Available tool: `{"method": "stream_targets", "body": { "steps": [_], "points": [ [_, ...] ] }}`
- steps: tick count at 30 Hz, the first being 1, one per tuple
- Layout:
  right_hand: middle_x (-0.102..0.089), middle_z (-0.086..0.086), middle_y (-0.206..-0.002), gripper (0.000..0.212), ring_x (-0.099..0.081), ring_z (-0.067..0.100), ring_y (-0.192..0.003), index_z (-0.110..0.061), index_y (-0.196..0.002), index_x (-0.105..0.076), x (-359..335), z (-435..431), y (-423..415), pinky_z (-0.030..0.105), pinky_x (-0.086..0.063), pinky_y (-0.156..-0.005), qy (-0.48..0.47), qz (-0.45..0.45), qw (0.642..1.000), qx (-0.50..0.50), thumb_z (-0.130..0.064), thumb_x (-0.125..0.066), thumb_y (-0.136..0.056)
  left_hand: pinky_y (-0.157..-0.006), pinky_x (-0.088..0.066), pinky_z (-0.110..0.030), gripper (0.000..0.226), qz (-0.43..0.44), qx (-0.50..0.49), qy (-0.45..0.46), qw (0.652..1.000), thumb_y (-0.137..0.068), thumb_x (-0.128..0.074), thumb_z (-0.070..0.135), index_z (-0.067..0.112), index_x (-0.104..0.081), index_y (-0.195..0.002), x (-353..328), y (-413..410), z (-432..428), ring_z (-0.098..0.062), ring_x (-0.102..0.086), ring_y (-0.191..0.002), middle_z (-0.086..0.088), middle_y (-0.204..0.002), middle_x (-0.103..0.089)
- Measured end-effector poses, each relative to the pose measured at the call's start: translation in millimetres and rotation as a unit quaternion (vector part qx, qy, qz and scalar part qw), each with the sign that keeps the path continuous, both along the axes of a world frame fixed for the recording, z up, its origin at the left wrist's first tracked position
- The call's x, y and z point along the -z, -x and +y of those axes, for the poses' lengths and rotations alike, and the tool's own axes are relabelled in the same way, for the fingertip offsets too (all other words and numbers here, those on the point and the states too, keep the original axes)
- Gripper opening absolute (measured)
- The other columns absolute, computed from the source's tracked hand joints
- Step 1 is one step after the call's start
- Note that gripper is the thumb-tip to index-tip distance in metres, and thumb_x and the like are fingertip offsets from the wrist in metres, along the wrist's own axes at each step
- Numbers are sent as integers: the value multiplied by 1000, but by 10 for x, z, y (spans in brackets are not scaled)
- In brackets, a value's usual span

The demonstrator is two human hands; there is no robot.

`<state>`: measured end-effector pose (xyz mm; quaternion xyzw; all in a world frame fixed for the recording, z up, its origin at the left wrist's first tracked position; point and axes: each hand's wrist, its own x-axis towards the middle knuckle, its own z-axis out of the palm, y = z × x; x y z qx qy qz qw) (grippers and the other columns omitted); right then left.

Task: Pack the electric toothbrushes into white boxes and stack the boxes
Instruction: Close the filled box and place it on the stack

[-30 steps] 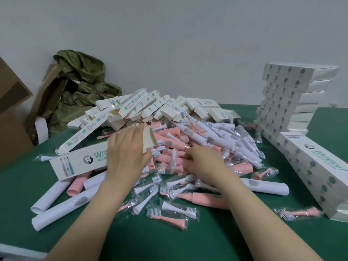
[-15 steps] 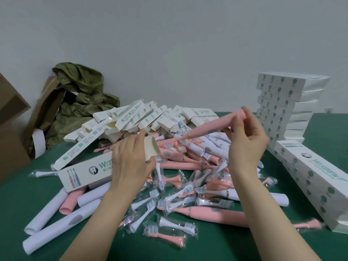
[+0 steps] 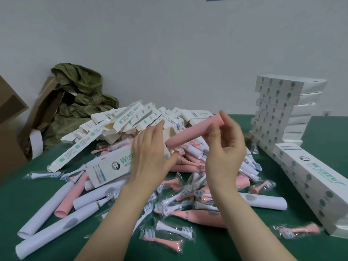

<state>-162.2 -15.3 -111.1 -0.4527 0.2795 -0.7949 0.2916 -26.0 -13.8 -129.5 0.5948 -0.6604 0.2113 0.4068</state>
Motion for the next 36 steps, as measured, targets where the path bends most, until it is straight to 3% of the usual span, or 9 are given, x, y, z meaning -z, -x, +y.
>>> {"method": "stream_targets", "body": {
  "steps": [4,8,10,14,20,25,28,31,36],
  "points": [
    [-65,0,-98,15,-64,6,-90,-25,-95,-59,3,-38,7,43,-56,-85,-7,-12,1000,-4,-11,-60,-92,-99,-32,-42,85,-5,-2,17,1000,-67,-83,19,-1,-40,-138,17,-6,52,-32,-48,-112,-16,-117,-55],
    [-64,1,-99,17,-63,7,-93,-23,-89,-61,38,-36,-85,29,-56,-83,-3,-12,999,-34,-7,-64,-88,-96,-32,-36,79,-4,28,57,998,-70,-81,11,-2,-42,-138,14,7,102,-28,-50,-107,-15,-114,-58],
    [-57,2,-103,15,-57,1,-96,-22,-84,-66,92,25,-179,18,-50,-78,35,130,991,-10,-7,-70,-83,-95,-32,-34,75,-6,48,74,996,-72,-79,7,-3,-43,-136,26,64,112,-30,-53,-104,-16,-112,-59],
    [-47,-1,-90,17,-43,3,-81,-8,-103,-72,175,60,-248,14,-37,-74,123,425,897,-8,-10,-60,-90,-97,-23,-25,63,35,40,108,993,-78,-65,4,-4,-42,-136,38,-69,128,-23,-45,-109,-18,-115,-59],
    [-59,-12,-85,15,-52,-3,-73,-24,-89,-59,145,-10,-87,9,-41,-67,-36,334,938,-86,-10,-52,-93,-100,-26,-30,74,86,6,115,990,-72,-73,15,-1,-43,-138,105,-332,162,-20,-40,-117,-19,-124,-57],
    [-65,7,-101,17,-55,25,-99,-11,-100,-68,435,-83,-196,34,-48,-80,-78,725,683,-44,-17,-58,-88,-101,-25,-29,77,91,10,117,989,-71,-74,14,1,-42,-139,119,-324,178,-19,-41,-116,-17,-122,-58],
    [-64,7,-96,20,-51,27,-101,-14,-99,-70,424,-97,-225,30,-37,-69,-49,761,645,55,-11,-55,-87,-100,-28,-33,78,72,23,94,993,-71,-77,12,1,-41,-139,142,-324,180,-19,-42,-114,-16,-120,-58],
    [-64,8,-108,28,-50,28,-106,-17,-114,-66,398,-177,-69,30,-36,-71,-74,705,694,123,-9,-52,-91,-101,-22,-24,78,58,41,80,994,-70,-82,9,0,-43,-138,164,-314,187,-19,-42,-113,-16,-120,-59],
    [-65,-14,-84,10,-53,-4,-65,-23,-94,-67,133,-133,61,10,-38,-58,-140,314,933,-103,-17,-59,-93,-99,-28,-27,76,51,62,58,995,-70,-82,12,3,-47,-136,172,-325,204,-19,-43,-112,-14,-119,-60]
  ]
}}
